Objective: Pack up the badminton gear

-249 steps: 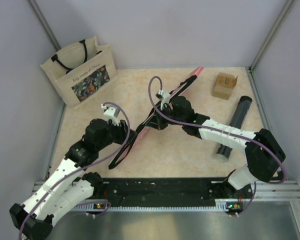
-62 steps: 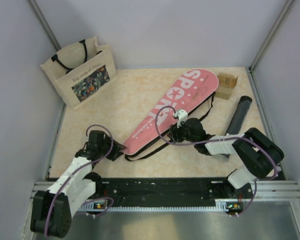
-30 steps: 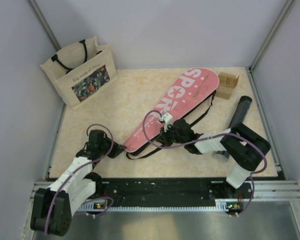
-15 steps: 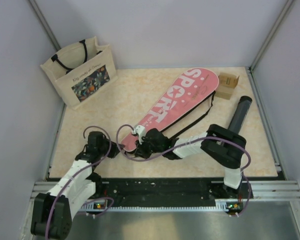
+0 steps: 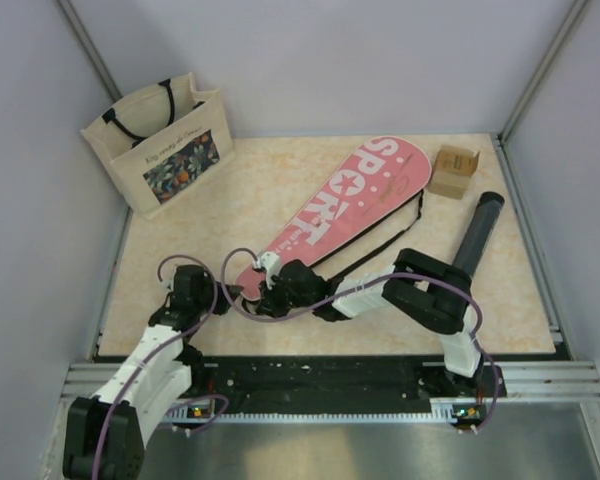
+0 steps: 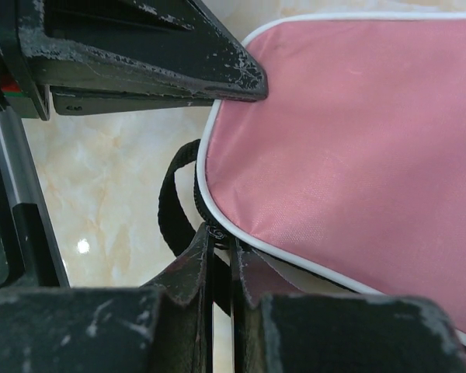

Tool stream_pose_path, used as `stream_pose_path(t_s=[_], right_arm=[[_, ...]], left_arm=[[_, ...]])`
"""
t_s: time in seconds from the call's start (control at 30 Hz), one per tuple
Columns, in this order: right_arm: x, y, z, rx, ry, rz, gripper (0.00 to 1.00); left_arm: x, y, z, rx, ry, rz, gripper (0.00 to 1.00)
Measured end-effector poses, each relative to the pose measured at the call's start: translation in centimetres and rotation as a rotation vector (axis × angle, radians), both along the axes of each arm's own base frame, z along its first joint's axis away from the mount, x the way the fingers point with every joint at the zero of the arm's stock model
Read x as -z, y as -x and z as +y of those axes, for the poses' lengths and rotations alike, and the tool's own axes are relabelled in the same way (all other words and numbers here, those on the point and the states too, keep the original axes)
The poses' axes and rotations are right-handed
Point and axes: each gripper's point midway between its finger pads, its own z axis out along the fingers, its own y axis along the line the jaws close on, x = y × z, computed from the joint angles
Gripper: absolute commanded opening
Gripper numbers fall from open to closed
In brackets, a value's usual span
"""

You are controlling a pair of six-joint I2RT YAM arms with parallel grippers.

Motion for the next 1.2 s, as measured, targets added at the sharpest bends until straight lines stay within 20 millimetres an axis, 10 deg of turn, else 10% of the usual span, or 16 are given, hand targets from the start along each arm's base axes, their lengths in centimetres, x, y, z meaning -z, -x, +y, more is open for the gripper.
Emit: stream_pose_path(t_s=[0.8,0.97,1.2], right_arm=[[-0.2,-1.8,5.2,0.120,0.052,0.069,0.05],[-0.2,-1.8,5.5,0.117,0.066,0.072,0.27],[-1.0,-1.5,4.7,0.115,0.057,0.058,0.68]], left_arm=[[-1.6,-0.4,4.2,-0.262,-0.053,-0.092,0.00],[-1.7,-0.4,4.5,-0.280,-0.062,-0.094,0.03],[-3.0,0.1,4.1,-0.229,-0.087,-0.073,0.50]])
